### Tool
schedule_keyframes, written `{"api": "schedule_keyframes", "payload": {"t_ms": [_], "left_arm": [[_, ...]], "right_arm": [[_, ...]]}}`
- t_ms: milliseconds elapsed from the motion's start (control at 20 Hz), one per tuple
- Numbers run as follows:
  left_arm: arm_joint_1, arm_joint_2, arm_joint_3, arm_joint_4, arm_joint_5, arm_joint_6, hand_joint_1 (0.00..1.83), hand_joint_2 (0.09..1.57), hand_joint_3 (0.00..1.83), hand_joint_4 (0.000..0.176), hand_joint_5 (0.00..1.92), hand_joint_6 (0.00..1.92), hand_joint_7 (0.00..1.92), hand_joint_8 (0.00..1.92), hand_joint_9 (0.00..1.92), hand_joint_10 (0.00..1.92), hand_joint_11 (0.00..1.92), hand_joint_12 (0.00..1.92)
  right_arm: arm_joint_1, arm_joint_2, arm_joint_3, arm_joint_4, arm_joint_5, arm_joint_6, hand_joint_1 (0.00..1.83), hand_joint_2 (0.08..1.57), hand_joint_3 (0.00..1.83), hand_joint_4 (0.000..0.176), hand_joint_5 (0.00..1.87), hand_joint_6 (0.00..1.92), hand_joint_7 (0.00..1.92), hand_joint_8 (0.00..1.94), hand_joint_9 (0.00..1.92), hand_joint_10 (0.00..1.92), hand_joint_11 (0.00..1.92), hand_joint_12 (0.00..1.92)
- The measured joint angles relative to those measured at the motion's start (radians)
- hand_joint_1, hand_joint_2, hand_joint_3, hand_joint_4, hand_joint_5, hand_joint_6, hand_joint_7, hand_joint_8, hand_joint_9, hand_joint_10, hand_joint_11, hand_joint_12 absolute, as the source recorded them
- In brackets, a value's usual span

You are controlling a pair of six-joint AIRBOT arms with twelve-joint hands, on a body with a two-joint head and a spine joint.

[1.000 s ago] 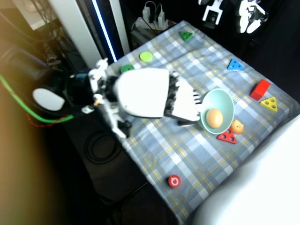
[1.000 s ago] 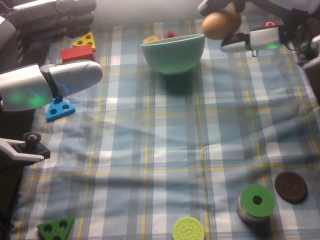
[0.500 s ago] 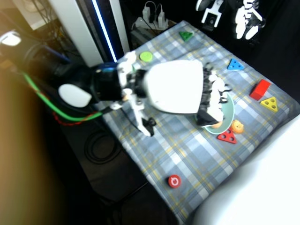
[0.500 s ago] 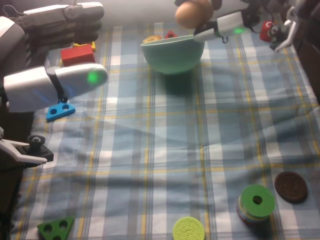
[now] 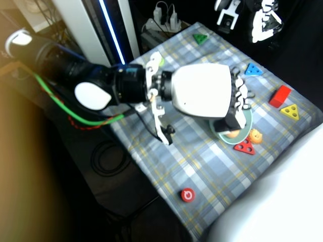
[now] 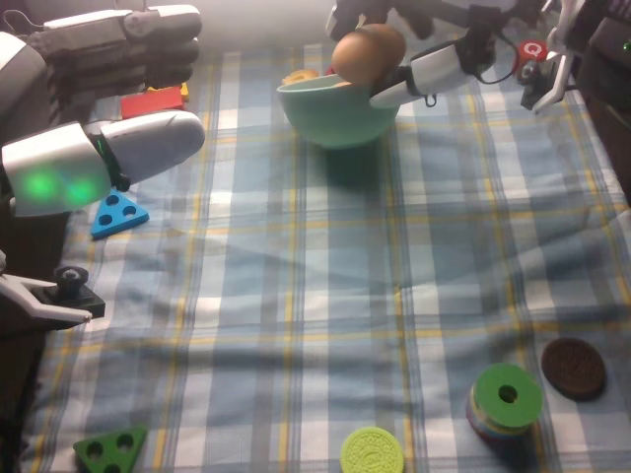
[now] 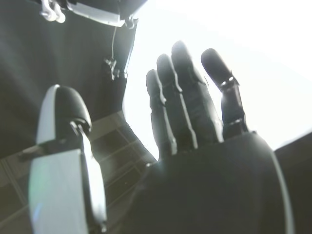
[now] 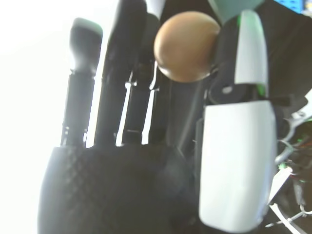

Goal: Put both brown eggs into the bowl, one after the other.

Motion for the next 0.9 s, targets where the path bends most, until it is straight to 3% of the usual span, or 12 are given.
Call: {"api": "schedule_keyframes", "payload": {"t_ms": [100, 150, 250, 400, 450, 600, 650, 700, 750, 800, 850, 900], "left_arm": [[0.0, 0.0, 0.0, 0.0, -0.002, -0.004, 0.85, 0.99, 0.0, 0.0, 0.63, 0.0, 0.68, 0.0, 0.67, 0.02, 0.04, 1.51], [0.002, 0.0, 0.0, 0.0, -0.003, -0.006, 0.85, 0.99, 0.0, 0.0, 0.62, 0.0, 0.67, 0.0, 0.65, 0.01, 0.03, 1.47], [0.002, 0.0, 0.0, 0.001, -0.005, -0.008, 0.84, 0.99, 0.0, 0.0, 0.62, 0.0, 0.67, 0.0, 0.65, 0.01, 0.01, 1.46], [0.002, 0.0, 0.0, -0.003, -0.005, -0.01, 0.84, 0.99, 0.0, 0.0, 0.63, 0.0, 0.68, 0.0, 0.65, 0.02, 0.01, 1.48], [0.002, 0.0, 0.0, -0.003, -0.006, -0.011, 0.85, 0.99, 0.0, 0.0, 0.61, 0.0, 0.66, 0.0, 0.62, 0.01, 0.0, 1.44], [0.003, 0.0, 0.0, -0.003, -0.006, -0.014, 0.84, 0.99, 0.0, 0.0, 0.62, 0.0, 0.66, 0.0, 0.64, 0.01, 0.02, 1.47], [0.003, 0.0, 0.0, -0.003, -0.006, -0.015, 0.85, 0.99, 0.0, 0.0, 0.62, 0.0, 0.66, 0.0, 0.63, 0.01, 0.0, 1.41], [0.003, 0.0, 0.0, -0.003, -0.006, -0.018, 0.85, 0.99, 0.0, 0.0, 0.62, 0.0, 0.66, 0.0, 0.63, 0.01, 0.0, 1.41], [0.003, 0.0, 0.0, -0.003, -0.006, -0.019, 0.84, 0.99, 0.0, 0.0, 0.61, 0.0, 0.65, 0.01, 0.61, 0.01, 0.0, 1.27], [0.003, 0.0, 0.0, -0.002, -0.007, -0.022, 0.82, 0.99, 0.0, 0.0, 0.61, 0.0, 0.65, 0.01, 0.61, 0.01, 0.0, 1.38], [0.004, 0.0, 0.0, -0.003, -0.008, -0.022, 0.82, 1.0, 0.0, 0.0, 0.61, 0.0, 0.66, 0.01, 0.63, 0.02, 0.01, 1.47], [0.005, 0.0, 0.0, -0.006, -0.009, -0.023, 0.82, 1.0, 0.0, 0.0, 0.62, 0.0, 0.66, 0.01, 0.63, 0.02, 0.03, 1.5]], "right_arm": [[-0.007, 0.001, -0.005, 0.002, 0.004, 0.0, 1.25, 1.05, 0.0, 0.015, 1.09, 0.77, 1.17, 0.71, 1.05, 0.55, 0.72, 1.2], [-0.014, 0.002, -0.009, -0.002, 0.0, 0.0, 1.25, 1.05, 0.0, 0.012, 1.06, 0.85, 1.23, 0.57, 1.13, 0.45, 0.79, 1.13], [-0.014, 0.001, -0.009, -0.008, -0.002, 0.0, 1.26, 1.04, 0.0, 0.003, 1.05, 0.88, 1.25, 0.51, 1.18, 0.38, 0.84, 1.07], [-0.022, 0.002, -0.01, -0.002, 0.006, 0.0, 1.27, 1.03, 0.0, 0.0, 1.08, 0.83, 1.33, 0.37, 1.2, 0.2, 0.68, 0.95], [-0.031, 0.001, -0.011, -0.002, 0.01, 0.0, 1.26, 1.04, 0.0, 0.0, 1.06, 0.93, 1.32, 0.31, 1.06, 0.07, 0.44, 0.8], [-0.053, 0.0, -0.011, -0.002, -0.004, 0.0, 1.27, 1.04, 0.0, 0.0, 1.1, 0.93, 1.26, 0.33, 0.94, 0.0, 0.25, 0.85], [-0.058, 0.0, -0.011, 0.005, -0.006, 0.0, 1.26, 1.07, 0.0, 0.0, 1.13, 0.87, 1.01, 0.79, 0.96, 0.01, 0.36, 1.09], [-0.058, 0.0, -0.011, 0.008, -0.006, 0.0, 1.26, 1.07, 0.0, 0.0, 1.13, 0.87, 1.01, 0.79, 0.96, 0.01, 0.36, 1.09], [-0.058, 0.0, -0.012, 0.011, -0.005, 0.0, 1.25, 1.08, 0.0, 0.0, 1.13, 0.83, 0.95, 0.93, 0.95, 0.01, 0.29, 1.18], [-0.069, 0.001, -0.015, 0.021, 0.007, -0.001, 1.14, 1.02, 0.0, 0.0, 0.89, 0.33, 0.84, 0.55, 0.96, 0.02, 0.39, 1.28], [-0.078, 0.002, -0.019, 0.019, 0.008, -0.001, 1.08, 0.99, 0.0, 0.0, 0.83, 0.09, 0.82, 0.25, 0.92, 0.01, 0.43, 1.21], [-0.084, 0.001, -0.022, 0.016, 0.005, 0.001, 1.03, 0.96, 0.0, 0.041, 0.67, 0.02, 0.69, 0.09, 0.82, 0.0, 0.38, 1.29]]}}
